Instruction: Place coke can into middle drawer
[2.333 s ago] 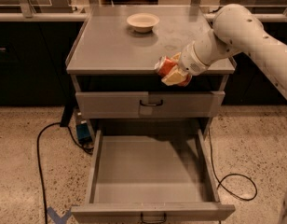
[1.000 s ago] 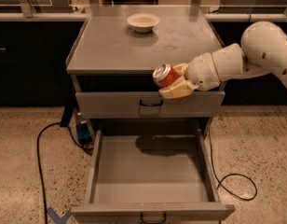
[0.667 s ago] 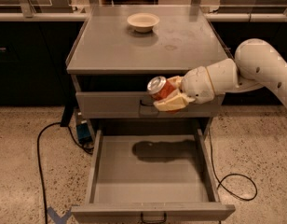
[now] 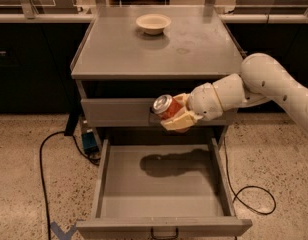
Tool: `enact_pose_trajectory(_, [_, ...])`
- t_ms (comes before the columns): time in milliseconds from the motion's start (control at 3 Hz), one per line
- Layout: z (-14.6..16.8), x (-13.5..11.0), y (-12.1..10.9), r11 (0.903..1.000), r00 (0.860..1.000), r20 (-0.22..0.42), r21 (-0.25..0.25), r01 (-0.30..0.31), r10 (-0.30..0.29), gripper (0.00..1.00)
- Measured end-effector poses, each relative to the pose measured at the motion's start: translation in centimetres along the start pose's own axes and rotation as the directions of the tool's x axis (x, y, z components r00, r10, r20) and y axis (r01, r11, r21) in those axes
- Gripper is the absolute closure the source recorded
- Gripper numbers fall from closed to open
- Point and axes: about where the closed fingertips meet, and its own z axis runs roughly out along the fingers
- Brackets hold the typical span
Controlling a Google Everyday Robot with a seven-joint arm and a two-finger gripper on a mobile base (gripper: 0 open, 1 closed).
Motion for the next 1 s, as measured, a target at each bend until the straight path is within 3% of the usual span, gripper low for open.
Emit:
enact_pose_trajectory(333, [0.0,0.1,0.0,1.0000,1.000,-0.003,0.002,0.001,-0.001,1.00])
enact_pose_trajectory(667, [0.8,2.5,0.6,0.9988,0.999,0.017,0.005,-0.049,0.049,1.00])
enact_pose_trajectory(1000, [2.5,7.9,2.2,0.9870,0.987,0.031,0.001,-0.161,0.161,1.00])
